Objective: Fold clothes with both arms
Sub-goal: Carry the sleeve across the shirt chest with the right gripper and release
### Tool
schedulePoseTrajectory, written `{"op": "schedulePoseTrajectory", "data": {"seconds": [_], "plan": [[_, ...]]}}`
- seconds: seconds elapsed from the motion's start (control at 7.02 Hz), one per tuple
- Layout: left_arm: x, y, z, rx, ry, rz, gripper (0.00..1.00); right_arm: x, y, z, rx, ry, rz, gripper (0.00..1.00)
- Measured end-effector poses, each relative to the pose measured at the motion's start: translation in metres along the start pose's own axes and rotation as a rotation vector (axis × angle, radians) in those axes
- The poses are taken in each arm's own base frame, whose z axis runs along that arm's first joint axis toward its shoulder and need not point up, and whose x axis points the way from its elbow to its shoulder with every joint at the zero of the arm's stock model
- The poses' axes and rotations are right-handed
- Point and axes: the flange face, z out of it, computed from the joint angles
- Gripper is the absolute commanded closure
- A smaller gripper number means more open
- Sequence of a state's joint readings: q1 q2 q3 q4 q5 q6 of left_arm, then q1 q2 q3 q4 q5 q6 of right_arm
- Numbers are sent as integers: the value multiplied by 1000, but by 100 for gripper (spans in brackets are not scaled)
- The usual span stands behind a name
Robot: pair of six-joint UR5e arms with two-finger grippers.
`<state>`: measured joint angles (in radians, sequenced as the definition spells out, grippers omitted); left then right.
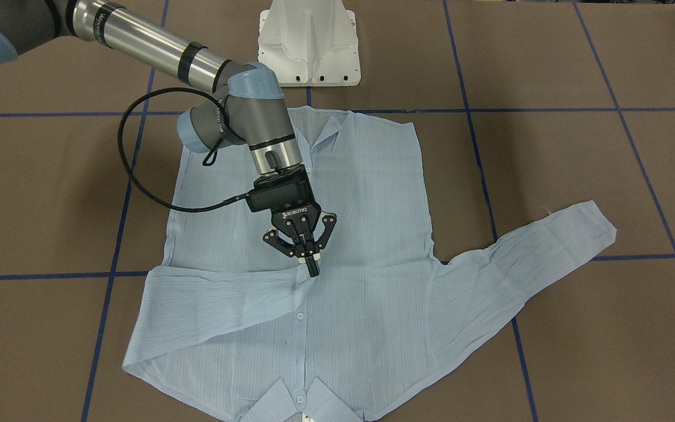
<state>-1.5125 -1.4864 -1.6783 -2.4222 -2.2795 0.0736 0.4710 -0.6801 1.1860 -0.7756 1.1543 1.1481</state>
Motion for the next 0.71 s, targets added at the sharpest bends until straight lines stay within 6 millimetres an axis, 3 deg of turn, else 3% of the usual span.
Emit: {"op": "schedulePoseTrajectory", "data": {"seconds": [0.29,0.43,0.57,0.71], "plan": [[-1,0,2,-2,1,-1,0,-28,19,2,-40,14,-9,0],[-4,1,6,-6,1,-4,0,-46,17,4,-79,88,-40,0],[-8,2,10,-4,0,-2,0,-64,4,5,-120,171,-54,0],[-10,1,14,2,0,-5,0,-57,-17,13,-178,226,-34,0]]}}
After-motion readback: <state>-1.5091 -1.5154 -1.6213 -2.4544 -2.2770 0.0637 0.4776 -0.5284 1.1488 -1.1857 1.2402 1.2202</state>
